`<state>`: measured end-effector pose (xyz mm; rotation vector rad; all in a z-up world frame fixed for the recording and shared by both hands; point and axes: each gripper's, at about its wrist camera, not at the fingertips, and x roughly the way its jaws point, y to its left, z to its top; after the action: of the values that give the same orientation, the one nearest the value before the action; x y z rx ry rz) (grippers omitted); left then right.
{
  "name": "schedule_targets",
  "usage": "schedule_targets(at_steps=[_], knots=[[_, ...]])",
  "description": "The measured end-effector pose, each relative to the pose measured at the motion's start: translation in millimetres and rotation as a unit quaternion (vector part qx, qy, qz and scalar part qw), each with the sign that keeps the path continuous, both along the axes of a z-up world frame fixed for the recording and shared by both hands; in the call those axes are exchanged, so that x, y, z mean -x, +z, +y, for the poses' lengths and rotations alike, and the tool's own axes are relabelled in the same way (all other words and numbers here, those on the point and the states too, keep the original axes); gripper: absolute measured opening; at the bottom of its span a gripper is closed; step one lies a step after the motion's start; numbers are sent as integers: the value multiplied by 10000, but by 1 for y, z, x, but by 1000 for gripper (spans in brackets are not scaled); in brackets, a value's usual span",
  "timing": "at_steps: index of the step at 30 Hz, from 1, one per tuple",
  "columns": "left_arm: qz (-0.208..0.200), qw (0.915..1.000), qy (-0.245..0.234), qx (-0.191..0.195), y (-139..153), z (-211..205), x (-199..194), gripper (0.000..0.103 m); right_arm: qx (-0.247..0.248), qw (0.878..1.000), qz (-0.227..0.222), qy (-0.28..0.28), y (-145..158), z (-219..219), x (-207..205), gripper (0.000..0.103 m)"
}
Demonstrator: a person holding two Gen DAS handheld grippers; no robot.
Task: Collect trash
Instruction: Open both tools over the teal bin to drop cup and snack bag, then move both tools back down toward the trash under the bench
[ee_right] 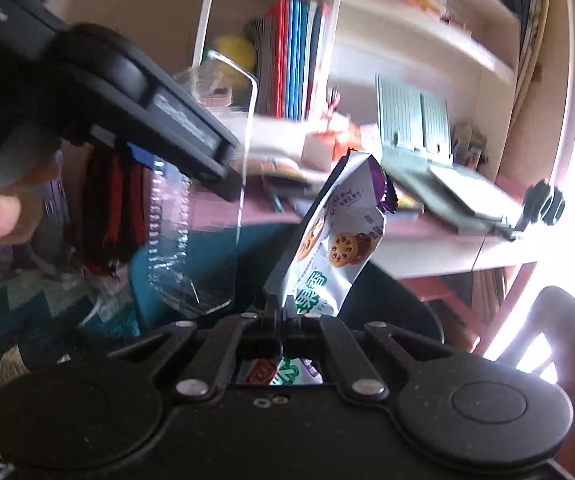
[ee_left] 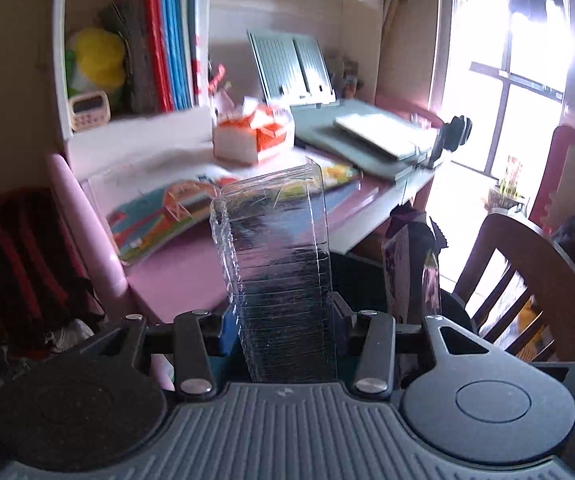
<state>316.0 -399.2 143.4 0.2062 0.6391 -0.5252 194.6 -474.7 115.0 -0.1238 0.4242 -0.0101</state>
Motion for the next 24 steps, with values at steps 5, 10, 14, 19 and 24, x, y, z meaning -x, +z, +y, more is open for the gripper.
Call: schedule_targets(at_steps=[5, 10, 14, 19, 24], knots=[[398, 9986, -7, -337, -33, -11, -15, 45, -48, 9992, 392, 80, -15, 0, -11, 3], [674, 9959, -71, -599, -55, -19, -18, 46, -100, 9975, 697, 51, -26, -3, -18, 14], [754, 9952, -47, -626, -59, -19, -20, 49, -275, 9969, 737, -27, -26, -9, -15, 30], [720, 9963, -83, -465, -51, -13, -14, 71, -361, 9974, 607, -105, -19, -11, -2, 45], [592, 9975, -70, -372, -37, -1, -1, 71, -385, 9979, 510, -125, -6, -11, 12, 49]])
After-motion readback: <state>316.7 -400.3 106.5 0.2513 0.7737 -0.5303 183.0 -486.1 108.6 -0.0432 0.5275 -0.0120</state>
